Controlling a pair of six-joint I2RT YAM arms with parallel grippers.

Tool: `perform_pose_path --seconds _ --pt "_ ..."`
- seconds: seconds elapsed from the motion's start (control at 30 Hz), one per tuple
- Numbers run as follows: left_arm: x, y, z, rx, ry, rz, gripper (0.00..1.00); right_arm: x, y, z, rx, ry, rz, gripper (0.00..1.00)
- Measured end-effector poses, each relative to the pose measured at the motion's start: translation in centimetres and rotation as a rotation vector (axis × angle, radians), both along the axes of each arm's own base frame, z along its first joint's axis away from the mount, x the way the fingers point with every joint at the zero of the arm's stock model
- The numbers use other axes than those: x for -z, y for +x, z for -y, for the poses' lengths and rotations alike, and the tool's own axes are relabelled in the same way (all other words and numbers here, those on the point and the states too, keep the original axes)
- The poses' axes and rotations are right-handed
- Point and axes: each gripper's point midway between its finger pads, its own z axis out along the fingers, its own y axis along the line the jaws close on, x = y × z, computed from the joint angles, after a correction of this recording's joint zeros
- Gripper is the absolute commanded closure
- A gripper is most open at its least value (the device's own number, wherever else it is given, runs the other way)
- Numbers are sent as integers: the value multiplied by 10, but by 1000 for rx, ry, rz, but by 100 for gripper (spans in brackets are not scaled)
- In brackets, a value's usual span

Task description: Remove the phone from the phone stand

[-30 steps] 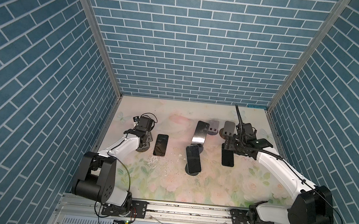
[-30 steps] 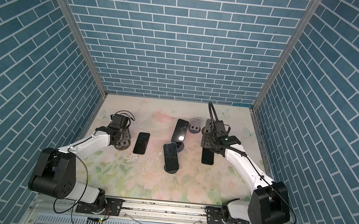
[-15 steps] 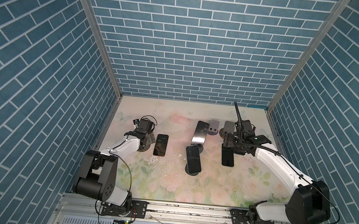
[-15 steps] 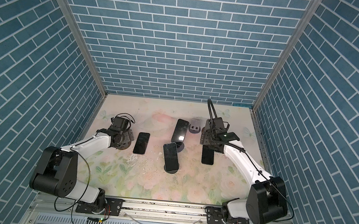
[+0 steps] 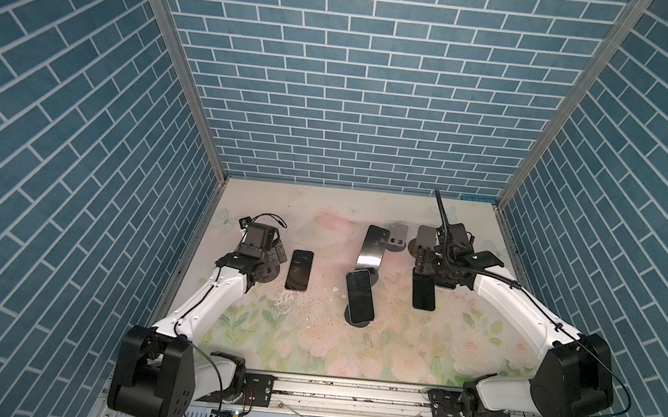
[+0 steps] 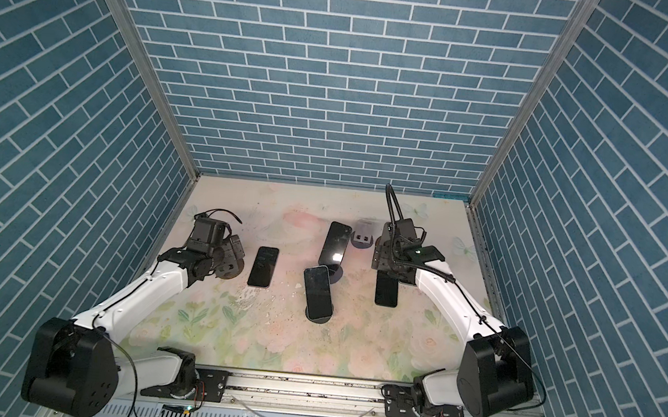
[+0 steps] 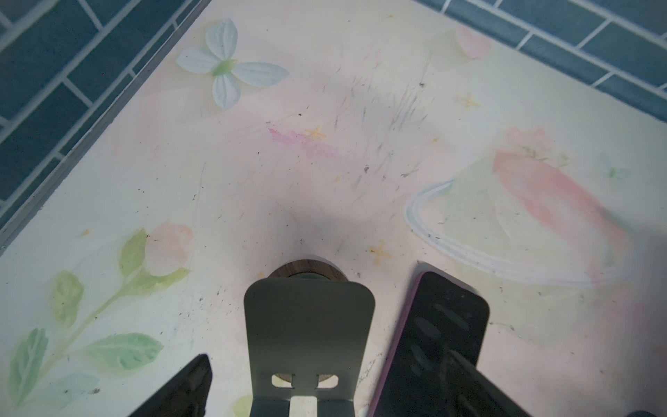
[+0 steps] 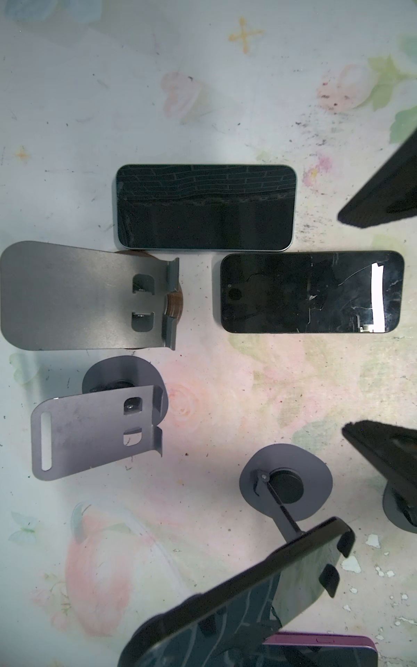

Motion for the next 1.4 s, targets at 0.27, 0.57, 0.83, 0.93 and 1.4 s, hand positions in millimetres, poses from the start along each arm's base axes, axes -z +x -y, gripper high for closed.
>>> perform_pose_path --seconds 0.27,0.57,0.83,0.93,1.4 --pt "-7 -12 26 145 -100 71 0 5 0 -4 -10 11 -15 15" --pt "10 -27 54 272 -192 43 0 5 0 -9 -21 33 -21 14" --pt "12 -35 78 358 -247 64 0 1 -8 -36 -96 65 -8 13" --pt "16 -38 83 373 -262 54 0 -5 -16 -55 -153 78 14 11" --pt "26 -44 107 429 -267 32 0 -13 -62 -129 -359 104 48 4"
